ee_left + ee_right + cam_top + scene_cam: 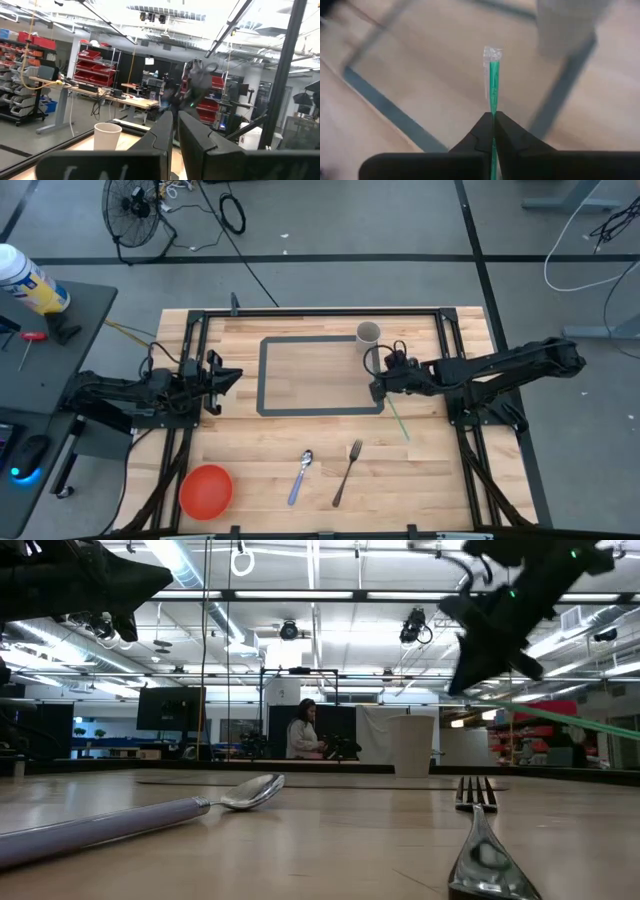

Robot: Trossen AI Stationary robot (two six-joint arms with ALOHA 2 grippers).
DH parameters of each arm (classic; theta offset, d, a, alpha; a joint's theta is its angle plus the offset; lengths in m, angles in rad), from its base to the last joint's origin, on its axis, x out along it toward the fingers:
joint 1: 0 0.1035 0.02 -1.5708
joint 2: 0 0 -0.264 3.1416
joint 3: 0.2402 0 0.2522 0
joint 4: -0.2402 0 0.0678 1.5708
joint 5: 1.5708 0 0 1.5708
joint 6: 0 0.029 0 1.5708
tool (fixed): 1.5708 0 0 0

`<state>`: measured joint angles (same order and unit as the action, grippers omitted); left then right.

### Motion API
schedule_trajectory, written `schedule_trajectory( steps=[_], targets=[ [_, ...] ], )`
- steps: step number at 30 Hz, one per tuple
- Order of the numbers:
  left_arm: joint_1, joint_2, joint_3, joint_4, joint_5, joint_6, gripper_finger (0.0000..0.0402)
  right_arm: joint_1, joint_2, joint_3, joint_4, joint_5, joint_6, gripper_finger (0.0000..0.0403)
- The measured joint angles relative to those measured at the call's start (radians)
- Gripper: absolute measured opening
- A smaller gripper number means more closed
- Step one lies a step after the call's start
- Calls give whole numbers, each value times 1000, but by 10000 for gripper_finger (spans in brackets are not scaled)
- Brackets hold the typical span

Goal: Pick & Place Utensil
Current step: Put the green straw into the white cup

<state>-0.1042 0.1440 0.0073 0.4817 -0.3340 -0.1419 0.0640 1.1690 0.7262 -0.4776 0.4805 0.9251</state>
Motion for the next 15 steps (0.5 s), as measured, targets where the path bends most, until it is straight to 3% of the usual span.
schedule_trajectory(
  steps=[9, 15],
  targets=[
    [0, 0, 0, -1, -41, 23, 32, 2, -32, 57, 268, 470, -344, 16],
    [0, 0, 0, -1, -41, 24, 32, -61, -32, 29, 515, 574, -522, 16]
  ],
)
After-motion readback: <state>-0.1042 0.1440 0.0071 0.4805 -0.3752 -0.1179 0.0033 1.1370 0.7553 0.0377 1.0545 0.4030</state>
